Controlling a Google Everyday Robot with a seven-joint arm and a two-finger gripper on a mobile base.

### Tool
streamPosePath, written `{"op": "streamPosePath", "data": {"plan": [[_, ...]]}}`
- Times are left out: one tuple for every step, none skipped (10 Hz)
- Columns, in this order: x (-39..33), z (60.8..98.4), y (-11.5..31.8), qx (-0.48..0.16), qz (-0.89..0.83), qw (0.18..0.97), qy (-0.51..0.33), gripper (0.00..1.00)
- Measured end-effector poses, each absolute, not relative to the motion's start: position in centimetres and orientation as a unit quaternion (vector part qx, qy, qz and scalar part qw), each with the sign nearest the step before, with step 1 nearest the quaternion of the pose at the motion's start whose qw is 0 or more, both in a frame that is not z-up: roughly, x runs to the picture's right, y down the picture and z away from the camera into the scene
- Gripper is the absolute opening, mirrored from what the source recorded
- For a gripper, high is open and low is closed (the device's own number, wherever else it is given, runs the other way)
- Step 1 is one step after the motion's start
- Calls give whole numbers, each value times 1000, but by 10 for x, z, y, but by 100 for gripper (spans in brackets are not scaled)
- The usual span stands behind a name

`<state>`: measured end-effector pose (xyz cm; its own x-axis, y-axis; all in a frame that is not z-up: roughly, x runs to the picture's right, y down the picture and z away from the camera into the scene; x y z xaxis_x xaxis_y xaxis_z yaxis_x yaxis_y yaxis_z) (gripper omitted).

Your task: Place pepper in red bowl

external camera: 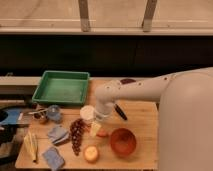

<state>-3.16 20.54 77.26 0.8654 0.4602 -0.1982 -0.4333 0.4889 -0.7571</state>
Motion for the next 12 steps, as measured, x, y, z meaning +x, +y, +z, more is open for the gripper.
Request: {"op": "streamPosePath", "data": {"plan": [[-31,774,211,-438,263,859,-13,80],[-31,776,217,-440,270,856,-10,80],[-33,778,226,-441,280,853,-5,80],[-35,779,233,-439,288,851,1,80],[-38,780,238,-435,292,852,6,80],[-41,781,240,-431,294,853,10,80],[-41,782,243,-426,299,854,15,80],[-39,786,245,-423,305,853,22,80],[-42,788,246,-421,305,854,24,80],[-46,790,246,-419,306,854,25,80],[-46,792,247,-418,309,854,27,80],[-46,794,248,-417,311,854,30,80]]}}
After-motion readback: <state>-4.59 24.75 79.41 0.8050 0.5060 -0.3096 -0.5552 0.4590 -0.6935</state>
